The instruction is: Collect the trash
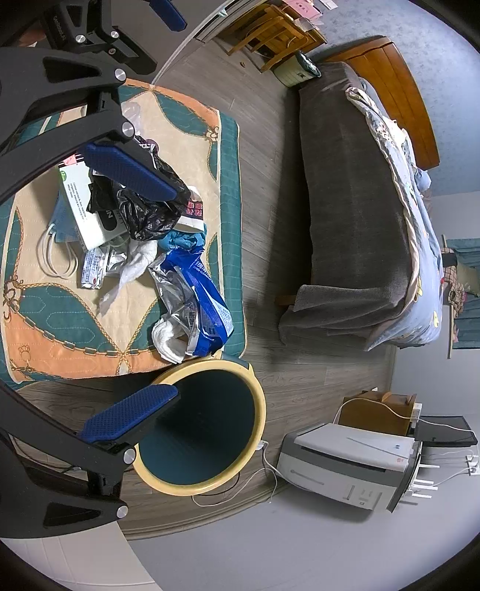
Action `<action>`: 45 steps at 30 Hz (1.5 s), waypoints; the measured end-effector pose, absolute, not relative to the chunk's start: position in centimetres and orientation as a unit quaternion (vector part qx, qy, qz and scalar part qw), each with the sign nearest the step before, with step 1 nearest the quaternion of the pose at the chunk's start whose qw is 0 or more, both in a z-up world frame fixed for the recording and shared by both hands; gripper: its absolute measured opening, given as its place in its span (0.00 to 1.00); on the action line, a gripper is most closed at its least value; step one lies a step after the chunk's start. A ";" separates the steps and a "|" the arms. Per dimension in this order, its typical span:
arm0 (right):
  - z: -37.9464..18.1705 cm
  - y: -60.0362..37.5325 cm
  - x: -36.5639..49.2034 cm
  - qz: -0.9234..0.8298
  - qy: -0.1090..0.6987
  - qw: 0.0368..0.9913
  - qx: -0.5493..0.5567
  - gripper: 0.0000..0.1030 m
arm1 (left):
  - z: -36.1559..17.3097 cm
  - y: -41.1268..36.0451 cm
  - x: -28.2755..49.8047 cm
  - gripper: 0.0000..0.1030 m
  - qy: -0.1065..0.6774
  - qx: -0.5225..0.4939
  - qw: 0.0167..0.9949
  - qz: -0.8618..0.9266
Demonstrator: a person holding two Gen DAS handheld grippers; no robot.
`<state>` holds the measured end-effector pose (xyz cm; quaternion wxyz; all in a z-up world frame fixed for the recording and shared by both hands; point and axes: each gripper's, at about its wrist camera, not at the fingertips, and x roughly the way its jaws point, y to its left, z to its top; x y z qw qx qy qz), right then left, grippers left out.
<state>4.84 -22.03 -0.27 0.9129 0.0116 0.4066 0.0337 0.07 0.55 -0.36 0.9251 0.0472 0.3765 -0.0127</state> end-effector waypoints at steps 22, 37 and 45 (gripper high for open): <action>-0.3 -22.1 4.9 0.034 0.408 0.912 0.011 0.95 | -0.4 0.5 0.1 0.95 0.378 0.049 0.924 -0.014; -0.7 -22.4 5.4 0.021 0.409 0.912 0.007 0.95 | -1.0 0.5 0.9 0.95 0.379 0.061 0.923 -0.017; -2.5 -23.4 10.0 0.014 0.445 0.895 0.026 0.95 | -4.7 -0.4 4.0 0.95 0.434 0.064 0.897 -0.060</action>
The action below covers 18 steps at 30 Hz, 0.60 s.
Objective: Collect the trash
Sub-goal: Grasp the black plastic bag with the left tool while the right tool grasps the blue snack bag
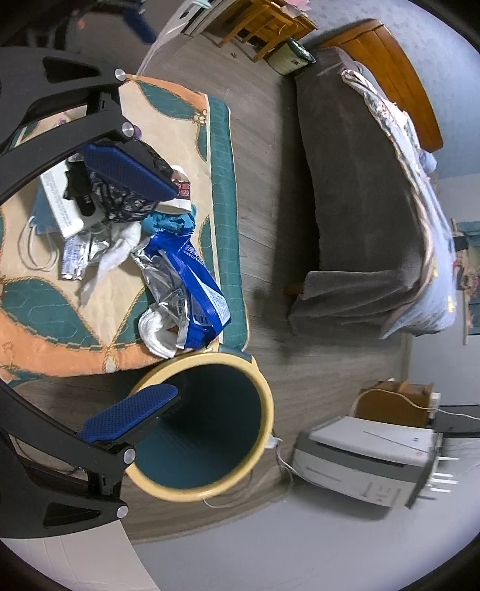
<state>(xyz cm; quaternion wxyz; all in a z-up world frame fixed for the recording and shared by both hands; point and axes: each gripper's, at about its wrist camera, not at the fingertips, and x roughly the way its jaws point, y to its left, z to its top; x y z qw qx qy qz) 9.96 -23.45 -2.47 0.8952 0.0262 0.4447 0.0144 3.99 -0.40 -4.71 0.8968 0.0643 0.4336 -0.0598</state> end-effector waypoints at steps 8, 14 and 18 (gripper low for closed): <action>-7.0 -25.2 15.2 0.021 0.501 0.862 0.083 0.95 | -8.9 -1.0 6.1 0.93 0.459 0.084 0.883 -0.054; -10.1 -23.7 17.7 0.033 0.533 0.843 0.063 0.82 | -9.4 -2.3 7.8 0.93 0.454 0.085 0.883 -0.082; -11.8 -22.9 18.9 0.034 0.549 0.833 0.061 0.78 | -10.4 -3.2 9.4 0.92 0.459 0.096 0.878 -0.094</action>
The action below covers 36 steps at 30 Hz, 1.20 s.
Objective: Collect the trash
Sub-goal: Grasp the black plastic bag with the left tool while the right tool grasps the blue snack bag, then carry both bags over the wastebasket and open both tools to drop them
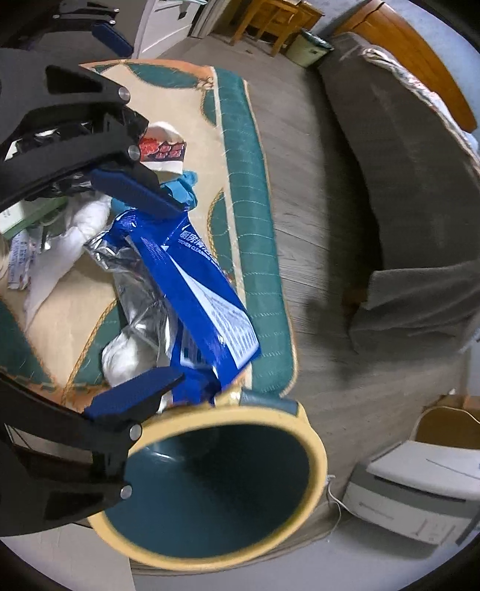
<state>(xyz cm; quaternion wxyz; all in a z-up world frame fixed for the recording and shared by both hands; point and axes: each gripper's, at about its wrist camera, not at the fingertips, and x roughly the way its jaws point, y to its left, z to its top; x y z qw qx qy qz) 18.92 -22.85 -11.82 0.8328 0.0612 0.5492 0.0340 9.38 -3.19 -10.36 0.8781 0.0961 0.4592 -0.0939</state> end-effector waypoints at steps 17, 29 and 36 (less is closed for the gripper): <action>-13.5 -21.7 19.5 0.045 0.572 0.818 0.043 0.11 | -13.3 -4.2 10.3 0.29 0.508 0.128 0.840 -0.144; -6.4 -22.3 16.8 0.058 0.513 0.856 0.039 0.07 | -9.0 -3.7 8.8 0.06 0.460 0.115 0.866 -0.159; -2.2 -25.2 15.2 0.055 0.480 0.874 0.055 0.07 | -3.8 -4.2 8.1 0.05 0.397 0.098 0.897 -0.168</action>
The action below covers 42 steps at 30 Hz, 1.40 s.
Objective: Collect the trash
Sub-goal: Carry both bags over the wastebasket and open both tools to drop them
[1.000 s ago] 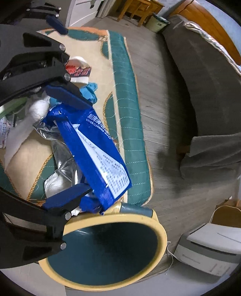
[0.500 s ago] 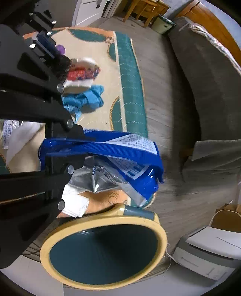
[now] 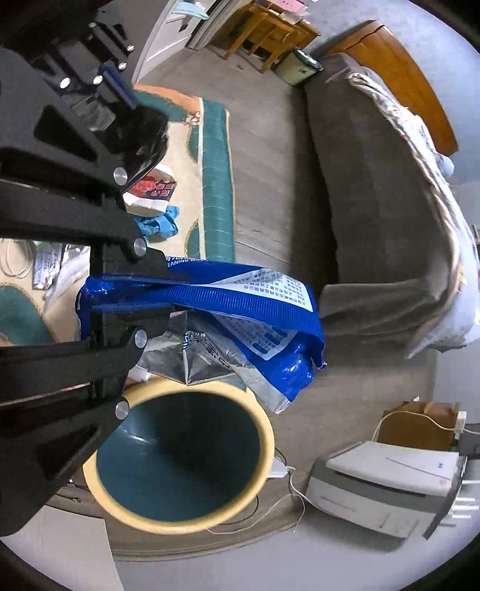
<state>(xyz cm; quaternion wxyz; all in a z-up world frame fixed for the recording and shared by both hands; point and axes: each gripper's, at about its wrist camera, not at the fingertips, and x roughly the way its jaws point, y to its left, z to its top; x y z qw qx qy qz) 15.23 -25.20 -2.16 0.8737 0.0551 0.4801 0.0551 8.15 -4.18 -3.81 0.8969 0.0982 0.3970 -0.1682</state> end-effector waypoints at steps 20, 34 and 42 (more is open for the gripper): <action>0.3 -38.0 15.2 -0.020 0.425 0.902 0.077 0.07 | 1.9 -14.1 9.4 0.05 0.296 0.122 0.925 -0.206; -4.6 -44.9 16.8 -0.057 0.460 0.875 0.142 0.07 | -2.0 -23.3 12.8 0.06 0.330 0.141 0.900 -0.249; -8.9 -47.1 17.3 -0.078 0.509 0.839 0.176 0.08 | -6.6 -27.4 15.5 0.06 0.388 0.131 0.872 -0.268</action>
